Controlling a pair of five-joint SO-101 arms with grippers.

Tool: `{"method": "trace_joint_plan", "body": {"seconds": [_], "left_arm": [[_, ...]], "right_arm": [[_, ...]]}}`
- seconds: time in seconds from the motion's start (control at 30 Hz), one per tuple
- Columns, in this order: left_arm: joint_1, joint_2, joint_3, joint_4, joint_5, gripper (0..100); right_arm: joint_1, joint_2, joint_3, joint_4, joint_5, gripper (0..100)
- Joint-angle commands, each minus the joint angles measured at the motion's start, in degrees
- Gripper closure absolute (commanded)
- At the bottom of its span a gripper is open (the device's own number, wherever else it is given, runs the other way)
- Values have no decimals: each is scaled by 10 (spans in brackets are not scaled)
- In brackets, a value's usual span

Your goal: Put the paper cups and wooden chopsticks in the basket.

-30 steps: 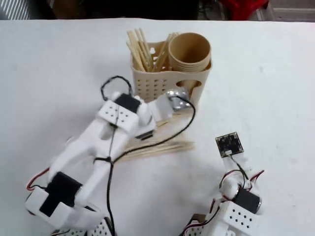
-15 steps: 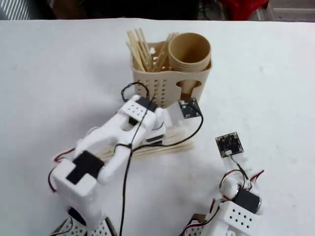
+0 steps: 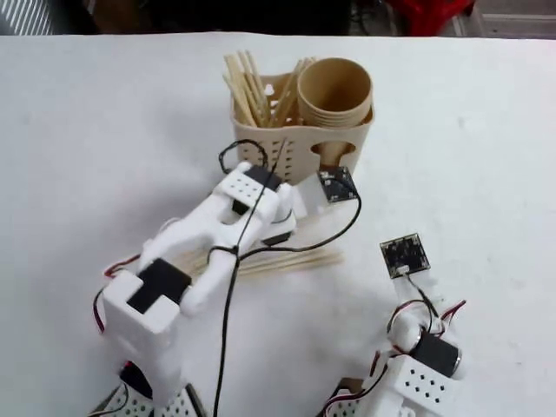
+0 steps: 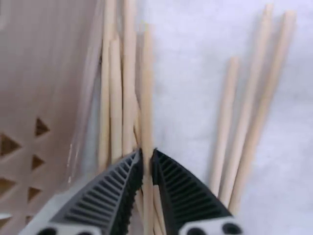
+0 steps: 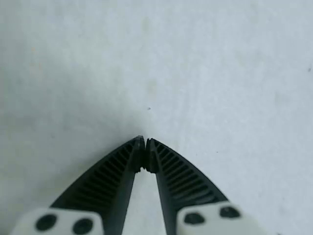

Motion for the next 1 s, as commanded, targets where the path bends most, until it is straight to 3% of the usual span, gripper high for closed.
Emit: {"method": "trace_joint_plan", "body": {"seconds": [0.0,0.3,0.73,0.97], "left_arm": [[0,7,-12,15,2,962],[2,-33,-41,98,5,977],[3,-278,-135,287,7,977],[3,-393,-257,305,75,977]], "right_arm": [[4,-4,-2,4,-1,981],[4,-4,-2,4,-1,981],[4,-4,-2,4,-1,981],[4,-4,-2,4,-1,981]]}}
